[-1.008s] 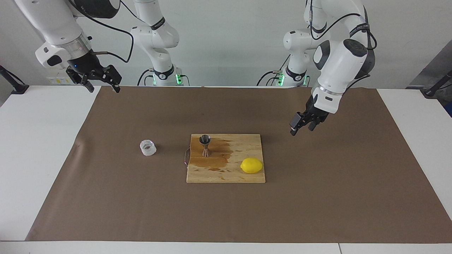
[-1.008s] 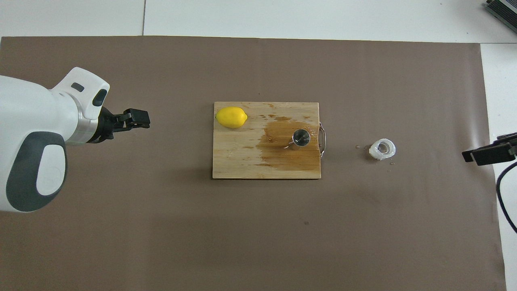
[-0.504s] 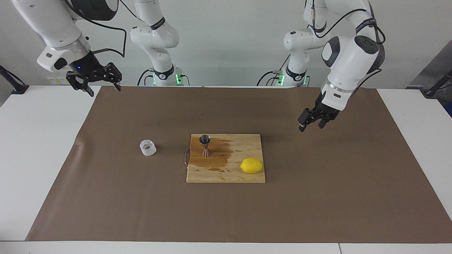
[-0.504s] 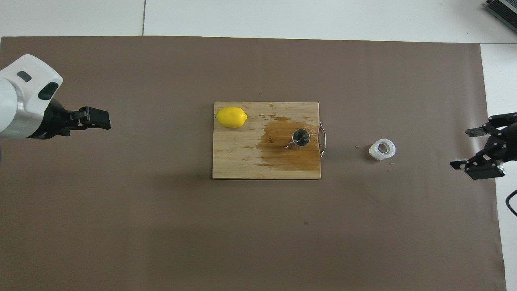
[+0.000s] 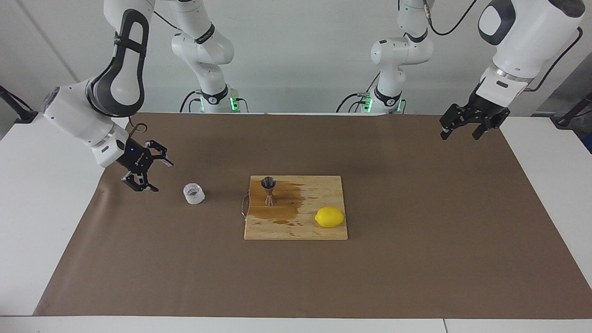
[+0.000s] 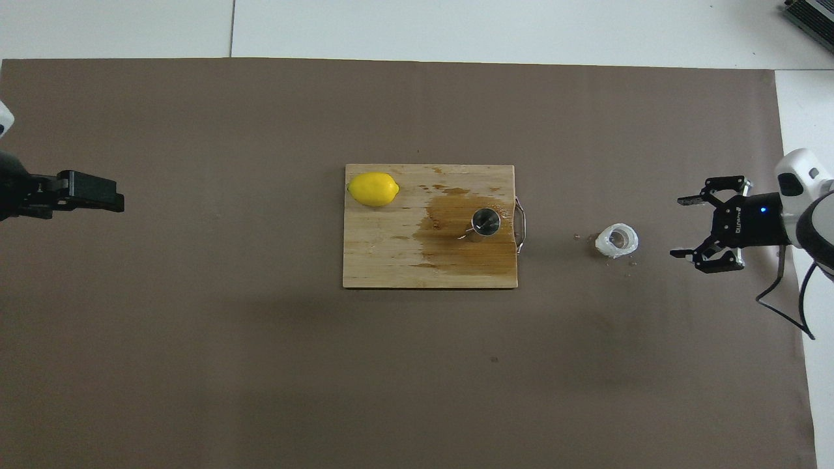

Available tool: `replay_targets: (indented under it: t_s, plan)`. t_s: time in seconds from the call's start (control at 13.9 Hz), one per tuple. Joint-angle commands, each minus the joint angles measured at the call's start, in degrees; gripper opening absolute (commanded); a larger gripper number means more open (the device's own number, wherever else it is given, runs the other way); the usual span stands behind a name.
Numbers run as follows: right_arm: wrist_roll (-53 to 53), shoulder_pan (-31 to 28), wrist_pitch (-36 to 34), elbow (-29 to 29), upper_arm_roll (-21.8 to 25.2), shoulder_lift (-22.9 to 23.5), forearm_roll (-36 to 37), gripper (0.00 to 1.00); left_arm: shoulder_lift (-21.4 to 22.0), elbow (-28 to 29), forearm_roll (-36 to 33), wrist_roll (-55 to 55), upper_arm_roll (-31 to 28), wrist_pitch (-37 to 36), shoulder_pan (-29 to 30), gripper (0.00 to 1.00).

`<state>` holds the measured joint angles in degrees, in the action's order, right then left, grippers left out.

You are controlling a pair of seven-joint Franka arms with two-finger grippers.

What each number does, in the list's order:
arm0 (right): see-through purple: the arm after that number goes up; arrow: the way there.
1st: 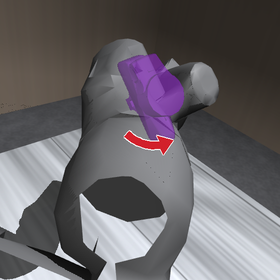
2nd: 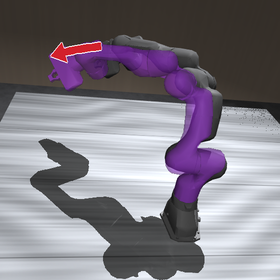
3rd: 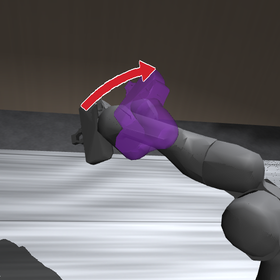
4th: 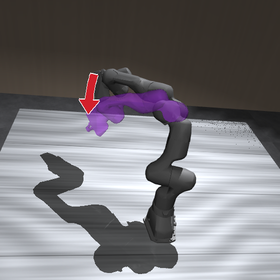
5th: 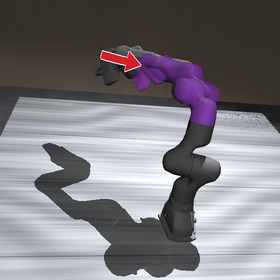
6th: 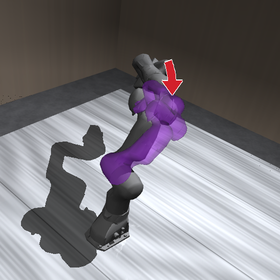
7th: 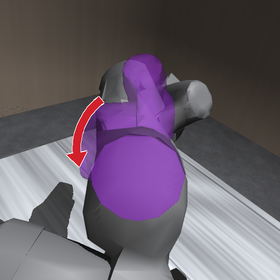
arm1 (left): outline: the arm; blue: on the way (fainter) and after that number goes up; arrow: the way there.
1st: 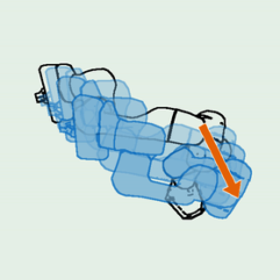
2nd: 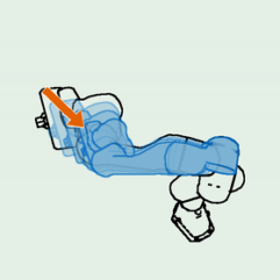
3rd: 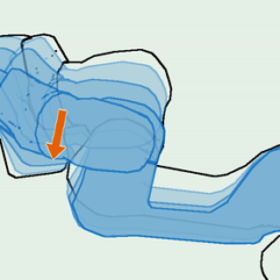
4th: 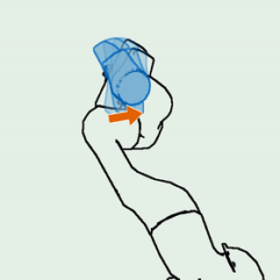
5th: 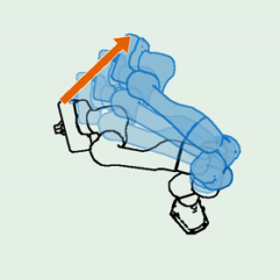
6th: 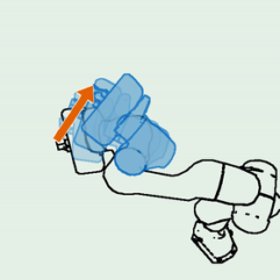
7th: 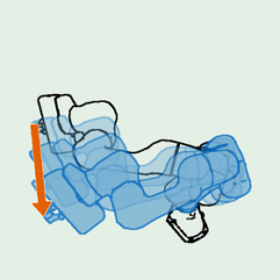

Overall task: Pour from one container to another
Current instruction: 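Reach the open right gripper to the small white cup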

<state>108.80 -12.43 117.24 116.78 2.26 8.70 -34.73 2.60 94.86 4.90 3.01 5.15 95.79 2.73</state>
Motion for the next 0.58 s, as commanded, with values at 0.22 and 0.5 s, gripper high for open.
replay_targets:
  t_s: [0.22,0.5]
  plan:
    - [17.8,-1.2,0.5,2.9,-0.5,6.8,-14.5,1.00,0.4,0.0,-2.9,-1.1,-0.8,-3.7,-1.0,1.00]
    - [22.1,-0.6,0.1,2.8,-0.7,10.4,-20.2,1.00,0.2,-4.0,-6.4,-1.2,0.4,-6.9,-0.9,1.00]
